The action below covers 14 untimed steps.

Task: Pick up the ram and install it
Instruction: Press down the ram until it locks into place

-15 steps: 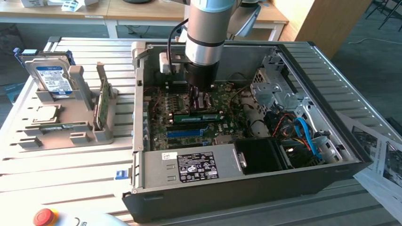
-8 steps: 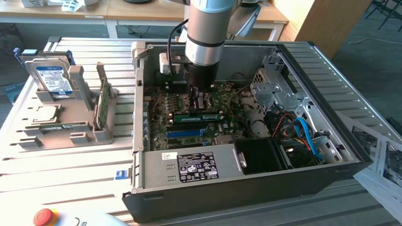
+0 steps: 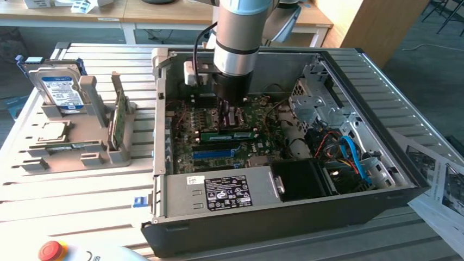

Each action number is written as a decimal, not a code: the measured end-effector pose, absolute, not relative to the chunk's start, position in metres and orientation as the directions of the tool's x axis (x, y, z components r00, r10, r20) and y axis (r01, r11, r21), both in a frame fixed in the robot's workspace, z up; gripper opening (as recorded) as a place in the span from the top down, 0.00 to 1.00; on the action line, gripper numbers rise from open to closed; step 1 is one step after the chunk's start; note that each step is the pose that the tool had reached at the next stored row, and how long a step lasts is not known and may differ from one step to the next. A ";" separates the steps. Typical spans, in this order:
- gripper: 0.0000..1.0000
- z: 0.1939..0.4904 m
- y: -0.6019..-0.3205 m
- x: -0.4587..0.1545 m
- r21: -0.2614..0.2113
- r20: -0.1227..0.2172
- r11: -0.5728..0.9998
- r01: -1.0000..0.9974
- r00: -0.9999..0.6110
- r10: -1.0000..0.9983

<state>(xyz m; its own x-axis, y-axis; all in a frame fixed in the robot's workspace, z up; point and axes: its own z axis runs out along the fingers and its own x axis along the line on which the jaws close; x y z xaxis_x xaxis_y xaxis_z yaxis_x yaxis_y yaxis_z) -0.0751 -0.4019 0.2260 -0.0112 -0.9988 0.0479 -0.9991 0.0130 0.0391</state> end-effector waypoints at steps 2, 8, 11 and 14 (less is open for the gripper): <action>0.89 0.226 -0.402 -0.075 0.039 0.048 0.013 -0.999 -0.011 -0.999; 0.89 0.226 -0.402 -0.076 0.039 0.048 0.013 -0.999 -0.011 -0.999; 0.89 0.226 -0.402 -0.076 0.039 0.048 0.013 -0.999 -0.011 -0.999; 0.89 0.225 -0.402 -0.077 0.039 0.048 0.013 -0.999 -0.011 -0.999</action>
<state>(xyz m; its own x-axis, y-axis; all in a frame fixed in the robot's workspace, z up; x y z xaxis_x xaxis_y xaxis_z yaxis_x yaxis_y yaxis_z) -0.0769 -0.4020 0.2253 -0.0112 -0.9988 0.0478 -0.9991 0.0131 0.0392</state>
